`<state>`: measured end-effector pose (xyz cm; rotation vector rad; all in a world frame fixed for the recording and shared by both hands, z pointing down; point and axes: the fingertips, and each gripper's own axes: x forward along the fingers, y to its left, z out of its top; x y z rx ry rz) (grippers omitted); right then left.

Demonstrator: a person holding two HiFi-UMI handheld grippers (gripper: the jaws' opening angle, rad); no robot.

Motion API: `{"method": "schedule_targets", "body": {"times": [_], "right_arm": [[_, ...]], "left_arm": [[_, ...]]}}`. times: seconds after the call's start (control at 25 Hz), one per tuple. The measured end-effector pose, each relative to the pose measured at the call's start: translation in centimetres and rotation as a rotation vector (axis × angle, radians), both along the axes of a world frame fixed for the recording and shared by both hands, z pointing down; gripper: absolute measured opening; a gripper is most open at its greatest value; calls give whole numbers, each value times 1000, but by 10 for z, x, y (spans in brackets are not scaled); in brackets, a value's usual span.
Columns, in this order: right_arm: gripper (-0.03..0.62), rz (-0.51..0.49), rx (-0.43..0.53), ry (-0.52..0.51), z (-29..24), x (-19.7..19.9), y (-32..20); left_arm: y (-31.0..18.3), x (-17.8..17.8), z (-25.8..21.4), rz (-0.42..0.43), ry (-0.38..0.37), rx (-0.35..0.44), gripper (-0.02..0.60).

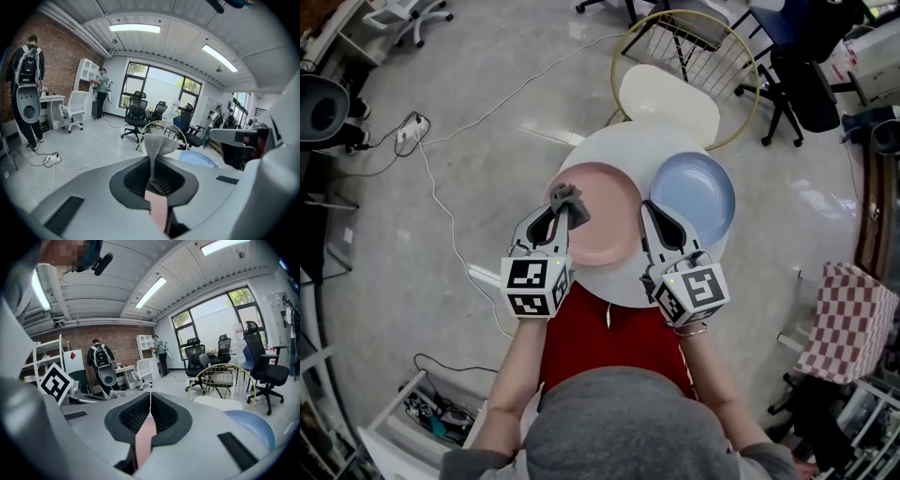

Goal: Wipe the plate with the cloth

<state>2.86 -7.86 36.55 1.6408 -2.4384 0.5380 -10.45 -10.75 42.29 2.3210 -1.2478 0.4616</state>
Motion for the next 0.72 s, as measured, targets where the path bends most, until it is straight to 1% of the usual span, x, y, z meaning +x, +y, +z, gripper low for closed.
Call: {"method": "schedule_targets", "body": {"times": [0.24, 0.44, 0.72], "right_arm": [[29, -46, -23, -4, 8, 2, -19], [29, -96, -50, -17, 19, 8, -26], [29, -72, -113, -38, 39, 33, -37]], "left_arm": [[-14, 12, 21, -13, -24, -46, 34], [-22, 31, 39, 0, -46, -95, 34], [-36, 73, 67, 54, -77, -143, 34]]}}
